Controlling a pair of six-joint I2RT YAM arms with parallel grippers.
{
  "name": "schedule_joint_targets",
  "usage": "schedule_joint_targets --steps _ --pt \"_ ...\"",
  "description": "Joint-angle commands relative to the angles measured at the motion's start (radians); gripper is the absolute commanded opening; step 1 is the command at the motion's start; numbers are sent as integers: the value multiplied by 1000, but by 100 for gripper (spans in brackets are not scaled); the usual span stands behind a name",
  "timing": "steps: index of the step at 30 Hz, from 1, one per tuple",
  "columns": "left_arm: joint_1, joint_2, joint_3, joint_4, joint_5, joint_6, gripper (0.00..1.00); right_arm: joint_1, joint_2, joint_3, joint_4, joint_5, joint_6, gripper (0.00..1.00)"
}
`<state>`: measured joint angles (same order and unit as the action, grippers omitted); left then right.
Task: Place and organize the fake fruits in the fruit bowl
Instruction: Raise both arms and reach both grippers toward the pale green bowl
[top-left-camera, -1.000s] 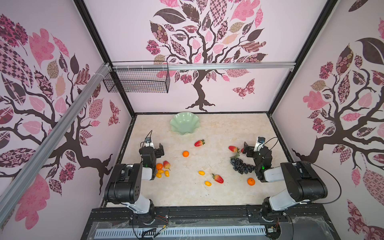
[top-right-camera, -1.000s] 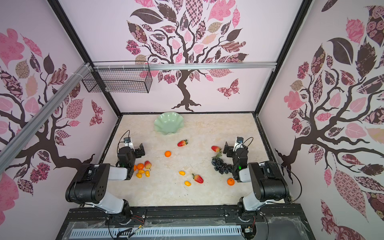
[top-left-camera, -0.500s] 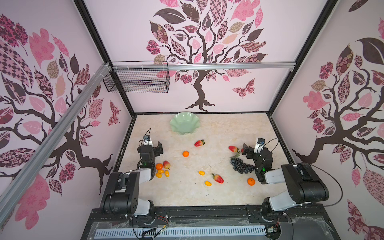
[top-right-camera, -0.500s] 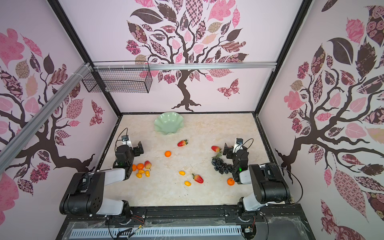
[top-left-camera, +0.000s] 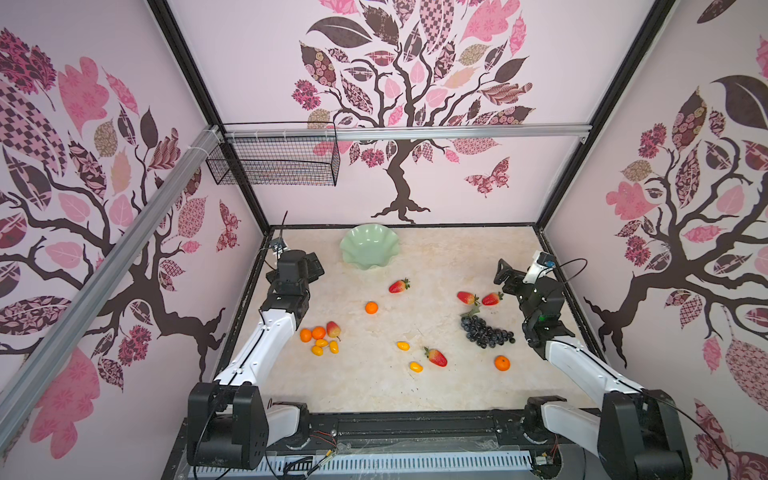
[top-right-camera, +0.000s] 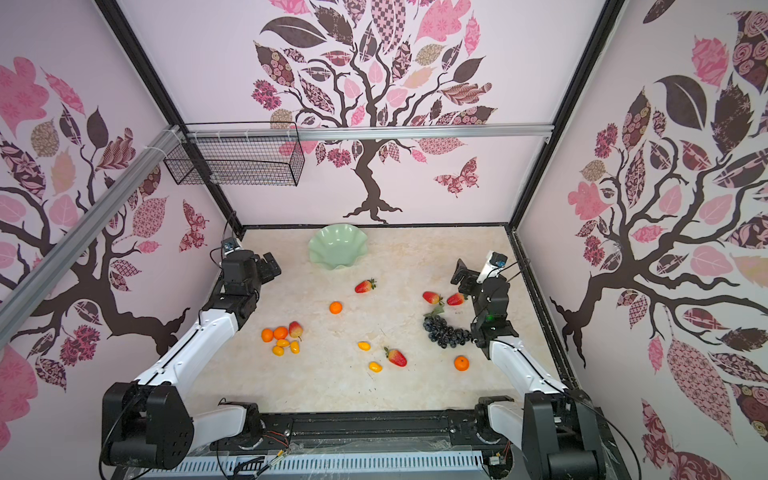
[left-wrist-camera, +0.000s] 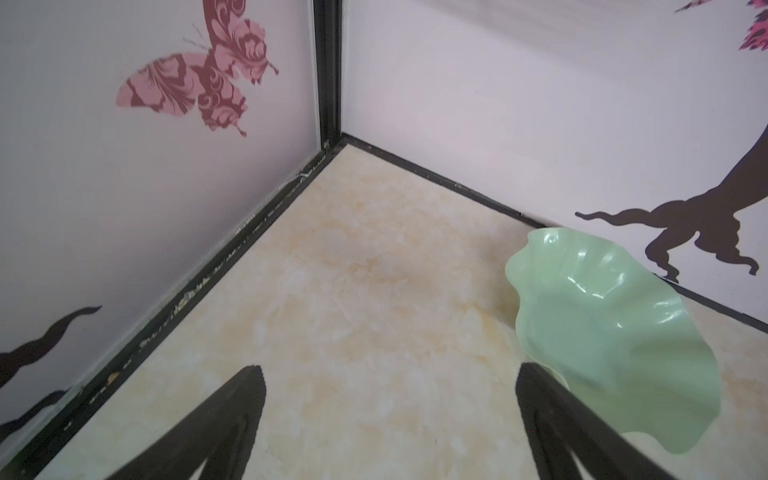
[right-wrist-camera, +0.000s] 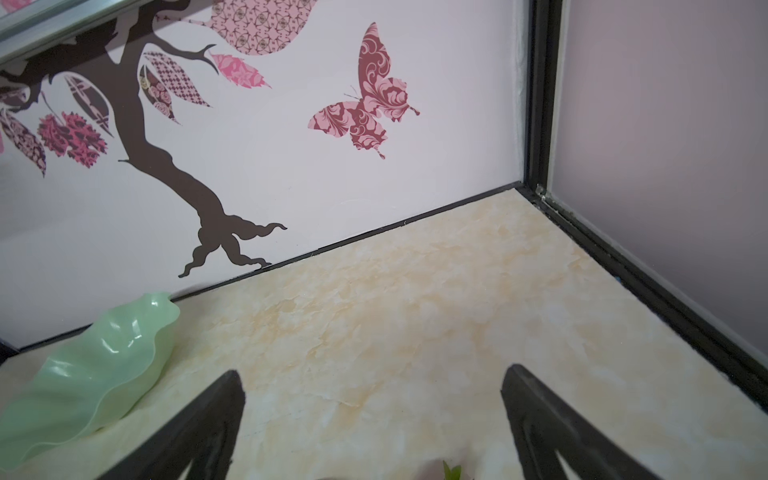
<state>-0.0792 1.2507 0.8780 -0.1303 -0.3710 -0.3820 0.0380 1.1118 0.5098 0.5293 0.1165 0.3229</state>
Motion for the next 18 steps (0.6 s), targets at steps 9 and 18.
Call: schedule_joint_targets --steps 9,18 --pt "-14 124 153 -171 482 -116 98 4 78 148 -382 -301 293 99" --pt "-23 221 207 -152 716 -114 98 197 312 330 -455 -289 352 88"
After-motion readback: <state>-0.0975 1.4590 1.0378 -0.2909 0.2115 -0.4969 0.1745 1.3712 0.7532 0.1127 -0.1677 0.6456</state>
